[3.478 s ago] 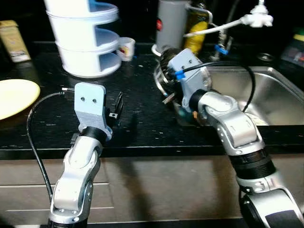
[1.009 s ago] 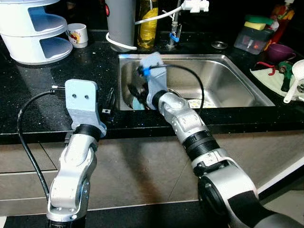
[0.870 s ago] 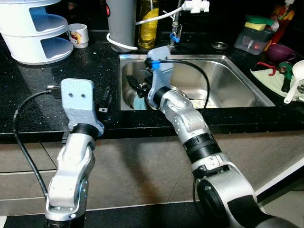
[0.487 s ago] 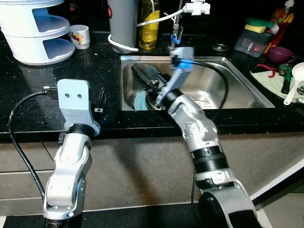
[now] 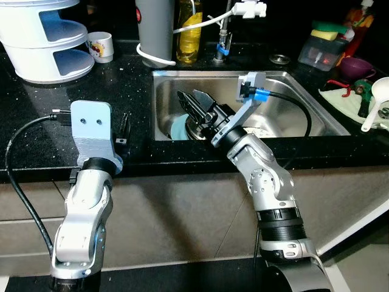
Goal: Kitchen organization
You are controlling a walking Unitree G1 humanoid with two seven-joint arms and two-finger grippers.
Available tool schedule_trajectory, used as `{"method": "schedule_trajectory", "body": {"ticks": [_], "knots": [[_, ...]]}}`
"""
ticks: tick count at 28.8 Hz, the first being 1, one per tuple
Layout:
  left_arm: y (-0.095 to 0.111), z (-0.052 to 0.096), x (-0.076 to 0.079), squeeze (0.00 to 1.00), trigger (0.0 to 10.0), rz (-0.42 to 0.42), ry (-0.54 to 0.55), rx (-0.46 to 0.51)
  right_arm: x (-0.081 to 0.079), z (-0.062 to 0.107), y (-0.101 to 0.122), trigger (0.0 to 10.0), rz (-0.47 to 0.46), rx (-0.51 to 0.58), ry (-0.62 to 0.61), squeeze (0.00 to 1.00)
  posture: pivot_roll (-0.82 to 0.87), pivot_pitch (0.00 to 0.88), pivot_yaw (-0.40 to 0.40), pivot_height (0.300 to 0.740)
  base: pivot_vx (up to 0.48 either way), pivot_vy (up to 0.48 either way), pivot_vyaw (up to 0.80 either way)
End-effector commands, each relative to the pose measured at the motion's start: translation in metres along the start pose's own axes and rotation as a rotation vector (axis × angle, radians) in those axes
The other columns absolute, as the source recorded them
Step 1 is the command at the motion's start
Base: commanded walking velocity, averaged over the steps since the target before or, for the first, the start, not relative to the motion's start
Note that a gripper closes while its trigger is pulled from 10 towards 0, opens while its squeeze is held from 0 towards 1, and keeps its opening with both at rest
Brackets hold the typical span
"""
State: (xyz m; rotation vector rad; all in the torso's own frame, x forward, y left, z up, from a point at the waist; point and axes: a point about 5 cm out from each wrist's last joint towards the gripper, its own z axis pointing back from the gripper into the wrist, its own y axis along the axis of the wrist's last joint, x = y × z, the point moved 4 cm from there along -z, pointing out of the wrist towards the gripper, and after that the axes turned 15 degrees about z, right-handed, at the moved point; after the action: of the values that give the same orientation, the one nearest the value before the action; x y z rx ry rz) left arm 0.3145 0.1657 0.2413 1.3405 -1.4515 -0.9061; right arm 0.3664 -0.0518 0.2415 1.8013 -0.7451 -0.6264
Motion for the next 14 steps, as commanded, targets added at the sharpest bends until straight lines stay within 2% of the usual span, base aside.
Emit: {"method": "schedule_trajectory", "body": {"ticks": [1, 3, 8, 14], "knots": [[-0.001, 0.001, 0.000, 0.00, 10.0, -0.017, -0.016, -0.002, -0.003, 0.003, 0.003, 10.0, 0.016, -0.002, 0.014, 0.00, 0.07, 0.000, -0.067, 0.740, 0.000, 0.000, 0.00], [-0.001, 0.001, -0.002, 0.00, 10.0, -0.015, -0.009, -0.004, -0.002, 0.006, 0.001, 10.0, 0.015, -0.009, 0.010, 0.00, 0.07, 0.000, -0.069, 0.740, 0.000, 0.000, 0.00], [-0.003, 0.003, -0.012, 0.00, 10.0, -0.053, 0.030, -0.014, 0.013, 0.017, -0.003, 10.0, 0.031, -0.036, -0.034, 0.00, 0.07, 0.000, -0.069, 0.740, 0.000, 0.000, 0.00], [-0.004, 0.004, -0.012, 0.00, 10.0, -0.052, 0.031, -0.016, 0.016, 0.018, -0.002, 10.0, 0.039, -0.040, -0.046, 0.00, 0.07, 0.000, -0.066, 0.740, 0.000, 0.291, 0.00]]}}
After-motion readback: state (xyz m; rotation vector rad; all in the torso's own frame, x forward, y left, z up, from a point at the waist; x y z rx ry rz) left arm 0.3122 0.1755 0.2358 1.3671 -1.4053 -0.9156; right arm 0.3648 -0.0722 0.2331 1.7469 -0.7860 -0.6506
